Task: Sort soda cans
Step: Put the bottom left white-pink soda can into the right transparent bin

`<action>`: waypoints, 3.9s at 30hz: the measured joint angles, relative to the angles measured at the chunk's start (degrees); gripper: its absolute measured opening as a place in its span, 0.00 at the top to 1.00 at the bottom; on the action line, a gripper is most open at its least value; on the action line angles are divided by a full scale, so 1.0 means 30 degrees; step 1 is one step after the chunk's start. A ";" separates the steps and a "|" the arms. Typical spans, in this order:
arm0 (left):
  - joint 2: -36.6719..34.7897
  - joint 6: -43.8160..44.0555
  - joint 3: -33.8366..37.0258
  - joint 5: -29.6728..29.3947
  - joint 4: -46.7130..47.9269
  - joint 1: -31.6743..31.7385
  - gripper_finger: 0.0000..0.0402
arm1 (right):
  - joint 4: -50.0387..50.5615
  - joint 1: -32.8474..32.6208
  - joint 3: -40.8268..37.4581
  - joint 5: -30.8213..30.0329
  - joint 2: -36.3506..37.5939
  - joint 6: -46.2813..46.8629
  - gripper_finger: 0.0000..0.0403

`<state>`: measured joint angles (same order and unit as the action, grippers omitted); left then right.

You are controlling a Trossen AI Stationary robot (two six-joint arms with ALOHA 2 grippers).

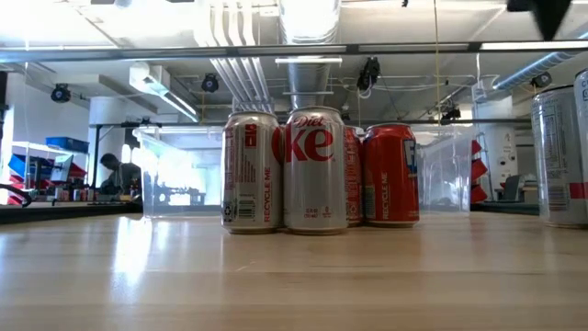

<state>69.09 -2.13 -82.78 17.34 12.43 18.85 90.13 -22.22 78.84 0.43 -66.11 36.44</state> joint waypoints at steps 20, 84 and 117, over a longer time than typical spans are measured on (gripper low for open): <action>0.0875 0.0080 0.0000 0.0060 0.0006 0.0000 0.42 | -0.1916 -0.2940 -0.3052 -0.0040 -0.1495 -0.3042 0.10; 0.0885 0.0386 0.0000 0.0009 0.0348 -0.0007 0.42 | -0.5705 -0.2834 -0.7125 0.0354 -0.1493 0.2141 0.12; -0.0694 0.0385 0.0000 0.0067 -0.0422 0.0000 0.42 | -0.3416 0.2515 0.4181 0.1759 -0.4519 -0.2901 0.37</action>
<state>67.01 -0.97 -82.78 17.54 11.16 18.85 79.88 -14.67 91.38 5.70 -79.67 27.73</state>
